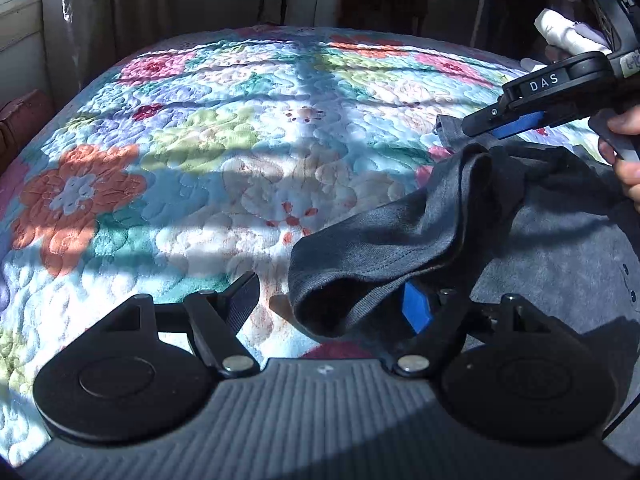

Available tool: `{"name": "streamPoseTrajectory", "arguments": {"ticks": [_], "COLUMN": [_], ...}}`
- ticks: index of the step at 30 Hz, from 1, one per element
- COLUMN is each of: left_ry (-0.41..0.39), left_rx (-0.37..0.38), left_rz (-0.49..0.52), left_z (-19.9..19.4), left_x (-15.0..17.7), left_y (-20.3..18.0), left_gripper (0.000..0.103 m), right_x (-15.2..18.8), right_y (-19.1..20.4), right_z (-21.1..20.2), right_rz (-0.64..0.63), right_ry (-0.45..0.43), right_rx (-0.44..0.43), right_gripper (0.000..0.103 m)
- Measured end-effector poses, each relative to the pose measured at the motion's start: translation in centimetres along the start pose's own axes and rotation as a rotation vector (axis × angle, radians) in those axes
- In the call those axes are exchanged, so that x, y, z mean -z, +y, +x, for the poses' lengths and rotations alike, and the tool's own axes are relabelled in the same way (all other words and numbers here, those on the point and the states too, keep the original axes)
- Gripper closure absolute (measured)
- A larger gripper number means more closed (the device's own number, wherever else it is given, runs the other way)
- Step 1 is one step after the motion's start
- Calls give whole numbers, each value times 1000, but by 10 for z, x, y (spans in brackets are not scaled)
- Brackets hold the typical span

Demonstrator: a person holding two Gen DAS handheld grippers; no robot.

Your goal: Fold clothes

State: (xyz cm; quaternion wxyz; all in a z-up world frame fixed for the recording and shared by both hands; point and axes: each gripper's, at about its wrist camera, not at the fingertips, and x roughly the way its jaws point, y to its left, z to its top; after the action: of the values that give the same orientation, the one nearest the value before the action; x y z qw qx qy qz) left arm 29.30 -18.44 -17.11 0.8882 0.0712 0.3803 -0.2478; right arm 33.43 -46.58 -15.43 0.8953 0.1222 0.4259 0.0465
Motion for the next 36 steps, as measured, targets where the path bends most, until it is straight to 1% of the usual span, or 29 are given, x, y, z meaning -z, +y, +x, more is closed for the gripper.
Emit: {"name": "streamPoseTrajectory", "arguments": {"ticks": [1, 2, 3, 4, 5, 6, 7, 8, 10, 13, 15, 17, 18, 20, 21, 23, 24, 25, 27, 29, 31, 32, 33, 34, 36], "left_ry": [-1, 0, 5, 8, 8, 2, -9, -19, -29, -56, -68, -74, -69, -29, -2, 53, 57, 49, 31, 26, 32, 34, 34, 37, 45], "left_rx": [0, 0, 0, -7, -14, -19, -25, -30, -43, -69, -87, -89, -90, -100, -109, -136, -145, -147, -141, -143, -149, -149, -149, -151, -158], "left_rz": [2, 5, 5, 2, 2, 5, 9, 17, 7, -55, -95, -143, -170, -247, -295, -398, -421, -425, -404, -370, -348, -344, -340, -338, -332], "left_z": [2, 4, 8, 10, 13, 15, 15, 15, 15, 13, 11, 11, 12, 20, 26, 38, 41, 41, 37, 33, 31, 28, 25, 23, 15], "left_x": [-1, -2, -4, -5, -6, -8, -10, -13, -20, -31, -37, -43, -45, -45, -45, -41, -39, -38, -37, -36, -33, -31, -29, -27, -22], "left_y": [0, -1, -1, -2, -2, -3, -4, -5, -3, 6, 12, 21, 25, 35, 41, 55, 59, 61, 60, 56, 53, 52, 51, 49, 44], "left_gripper": [35, 39, 50, 63, 70, 78, 85, 88, 90, 92, 92, 92, 92, 91, 88, 87, 87, 87, 85, 82, 78, 77, 72, 65, 60], "right_x": [-1, -1, 1, 3, 6, 9, 10, 7, 1, -13, -22, -31, -35, -44, -48, -53, -52, -51, -45, -36, -26, -20, -13, -5, 12], "right_y": [2, 3, 4, 5, 6, 7, 7, 4, -6, -20, -24, -27, -29, -38, -43, -56, -61, -67, -75, -80, -85, -89, -92, -95, -99], "right_z": [11, 20, 27, 34, 40, 47, 50, 50, 47, 33, 18, 3, -3, -10, -11, -13, -14, -17, -21, -25, -30, -34, -39, -45, -59], "right_rz": [-16, -31, -53, -80, -107, -134, -172, -199, -181, -132, -116, -93, -77, -31, 3, 71, 94, 110, 121, 107, 99, 116, 144, 170, 208], "right_ry": [29, 55, 69, 81, 92, 103, 95, 80, 48, -49, -147, -239, -278, -342, -357, -386, -401, -405, -393, -364, -328, -310, -294, -283, -270], "right_rx": [17, 30, 44, 60, 75, 91, 102, 115, 119, 120, 91, 81, 63, 25, 42, 85, 94, 100, 115, 133, 152, 159, 164, 156, 124], "right_gripper": [41, 34, 32, 31, 32, 36, 65, 94, 94, 94, 94, 94, 94, 92, 90, 68, 66, 66, 62, 57, 55, 55, 54, 54, 52]}}
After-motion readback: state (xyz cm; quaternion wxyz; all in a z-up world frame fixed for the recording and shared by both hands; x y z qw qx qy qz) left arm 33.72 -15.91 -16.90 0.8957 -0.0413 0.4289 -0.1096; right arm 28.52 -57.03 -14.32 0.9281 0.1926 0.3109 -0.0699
